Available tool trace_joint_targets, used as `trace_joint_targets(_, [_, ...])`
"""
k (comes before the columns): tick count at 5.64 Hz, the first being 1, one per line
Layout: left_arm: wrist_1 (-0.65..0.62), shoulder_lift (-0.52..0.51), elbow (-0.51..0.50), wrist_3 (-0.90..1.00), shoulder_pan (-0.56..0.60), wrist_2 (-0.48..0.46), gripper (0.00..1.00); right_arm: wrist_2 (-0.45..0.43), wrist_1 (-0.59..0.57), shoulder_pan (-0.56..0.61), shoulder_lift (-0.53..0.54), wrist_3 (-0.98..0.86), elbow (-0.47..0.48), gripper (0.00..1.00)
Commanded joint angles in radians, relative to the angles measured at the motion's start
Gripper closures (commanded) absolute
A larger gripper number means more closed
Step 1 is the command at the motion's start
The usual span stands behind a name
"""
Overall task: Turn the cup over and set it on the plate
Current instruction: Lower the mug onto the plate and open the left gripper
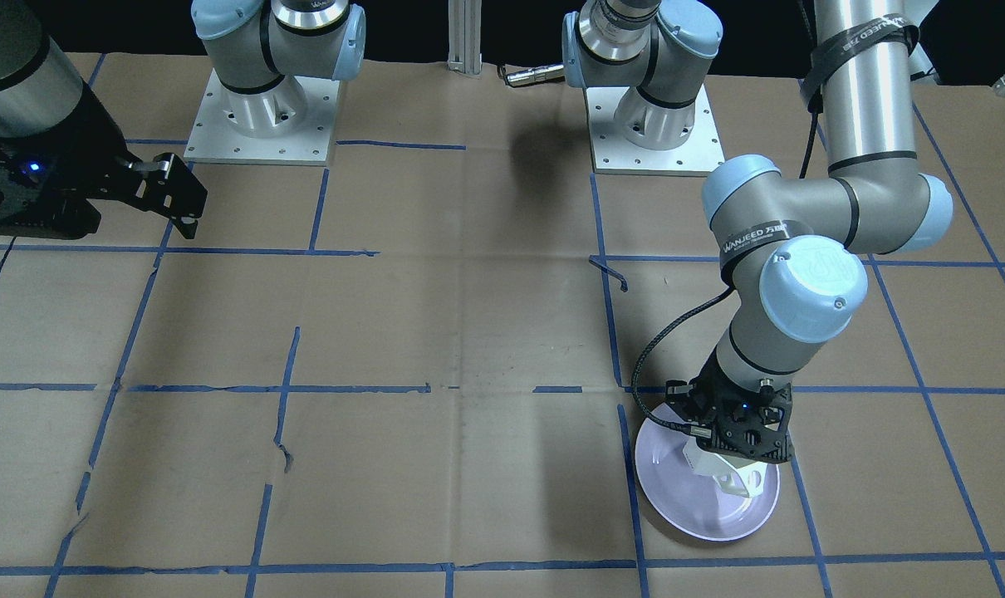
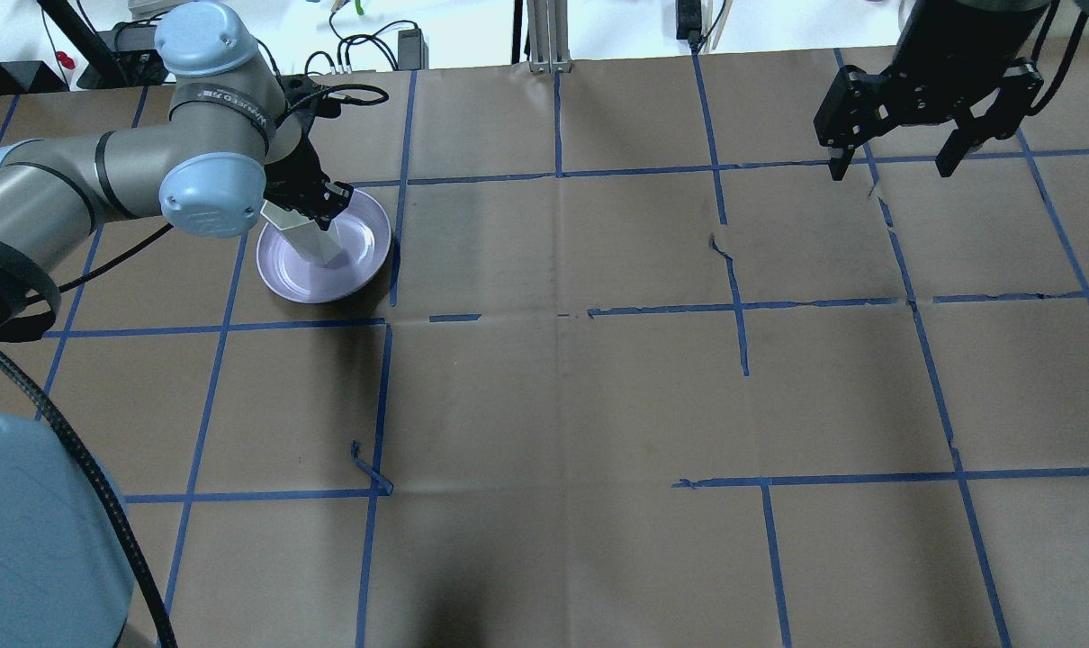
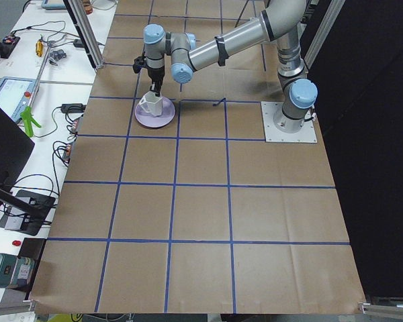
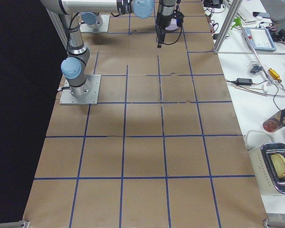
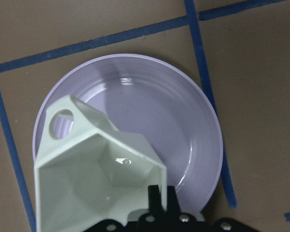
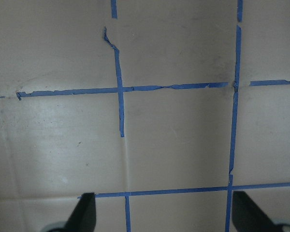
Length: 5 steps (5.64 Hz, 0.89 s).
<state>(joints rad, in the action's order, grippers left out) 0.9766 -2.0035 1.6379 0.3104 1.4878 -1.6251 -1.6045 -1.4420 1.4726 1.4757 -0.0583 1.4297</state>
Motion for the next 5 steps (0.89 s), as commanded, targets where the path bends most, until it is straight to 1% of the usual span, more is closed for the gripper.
trace_joint_targets(1, [-0.044, -0.009, 0.002, -0.008, -0.001, -0.001, 0.88, 0.0, 0.0, 0.0, 0.0, 0.0, 0.0, 0.0])
trace_joint_targets(2, [-0.065, -0.015, 0.005, -0.013, -0.003, 0.005, 0.64, 0.0, 0.0, 0.0, 0.0, 0.0, 0.0, 0.0])
trace_joint_targets(3, [-0.068, -0.021, 0.005, -0.013, -0.004, 0.011, 0.2, 0.0, 0.0, 0.0, 0.0, 0.0, 0.0, 0.0])
trace_joint_targets(4, [-0.067, -0.026, 0.007, -0.011, -0.004, 0.011, 0.02, 0.0, 0.0, 0.0, 0.0, 0.0, 0.0, 0.0])
trace_joint_targets(5, [-0.067, -0.011, 0.003, -0.01, -0.004, 0.011, 0.02, 0.0, 0.0, 0.0, 0.0, 0.0, 0.0, 0.0])
